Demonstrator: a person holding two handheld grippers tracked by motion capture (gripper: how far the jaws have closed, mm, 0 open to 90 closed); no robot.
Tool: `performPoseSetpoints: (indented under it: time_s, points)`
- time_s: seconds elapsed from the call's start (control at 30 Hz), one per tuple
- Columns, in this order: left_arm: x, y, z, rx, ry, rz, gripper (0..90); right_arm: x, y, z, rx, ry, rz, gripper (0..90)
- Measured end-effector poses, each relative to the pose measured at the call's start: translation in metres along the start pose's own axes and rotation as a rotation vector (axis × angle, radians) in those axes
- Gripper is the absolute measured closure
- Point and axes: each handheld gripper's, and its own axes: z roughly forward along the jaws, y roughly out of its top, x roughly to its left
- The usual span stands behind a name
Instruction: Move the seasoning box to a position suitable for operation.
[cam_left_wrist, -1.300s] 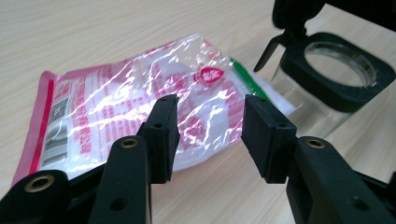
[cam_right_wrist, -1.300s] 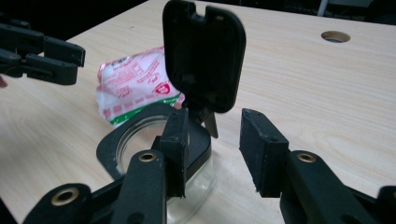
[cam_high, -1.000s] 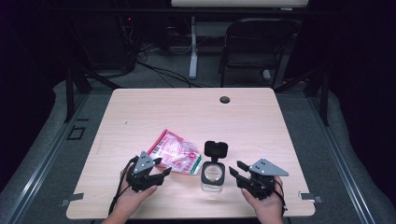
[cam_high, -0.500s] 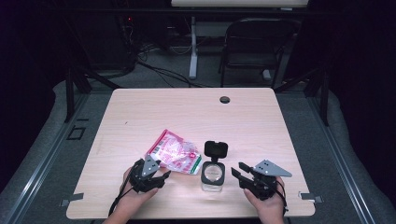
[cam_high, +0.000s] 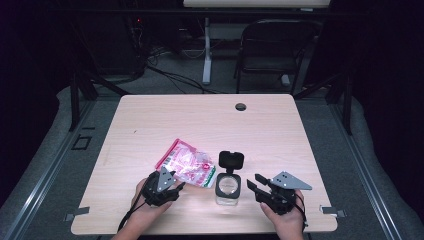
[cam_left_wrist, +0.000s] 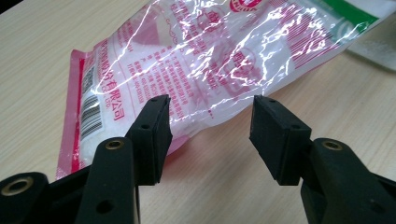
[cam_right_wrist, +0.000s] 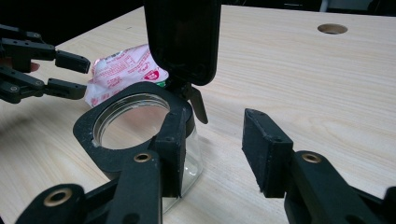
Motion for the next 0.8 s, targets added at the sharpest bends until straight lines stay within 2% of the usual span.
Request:
performPoseSetpoints:
  time_s: [0.1, 0.13, 0.17, 0.27, 0.33, 0.43, 0.47, 0.63, 0.8]
  points:
    - [-0.004, 0.001, 0.000, -0.002, -0.013, 0.008, 48.0, 0.000, 0.000, 0.001, 0.001, 0.003, 0.000, 59.9]
    - [-0.008, 0.001, 0.000, -0.002, -0.018, 0.029, 47.9, 0.000, 0.000, 0.000, 0.001, 0.001, -0.002, 59.9]
    - [-0.008, 0.001, 0.000, -0.002, -0.018, 0.029, 47.6, 0.000, 0.000, 0.000, 0.001, 0.001, -0.002, 59.9]
    - [-0.014, 0.004, 0.004, -0.001, -0.020, 0.072, 47.2, 0.000, 0.000, 0.000, -0.002, 0.002, 0.002, 59.9]
    - [-0.016, 0.005, 0.006, -0.002, -0.021, 0.077, 47.3, 0.000, 0.000, 0.000, -0.003, 0.004, 0.005, 59.8]
    - [-0.018, 0.007, 0.011, 0.001, -0.014, 0.103, 47.8, 0.000, 0.000, 0.001, -0.002, 0.003, 0.004, 59.8]
    - [-0.021, 0.009, 0.014, 0.002, 0.007, 0.128, 48.4, 0.001, 0.000, 0.001, 0.000, 0.004, 0.003, 59.7]
    - [-0.023, 0.012, 0.020, -0.005, 0.027, 0.154, 51.1, 0.002, -0.001, 0.001, 0.003, 0.001, -0.004, 59.3]
    - [-0.024, 0.016, 0.021, -0.027, 0.034, 0.183, 63.7, 0.002, -0.001, -0.001, -0.009, -0.006, 0.006, 58.7]
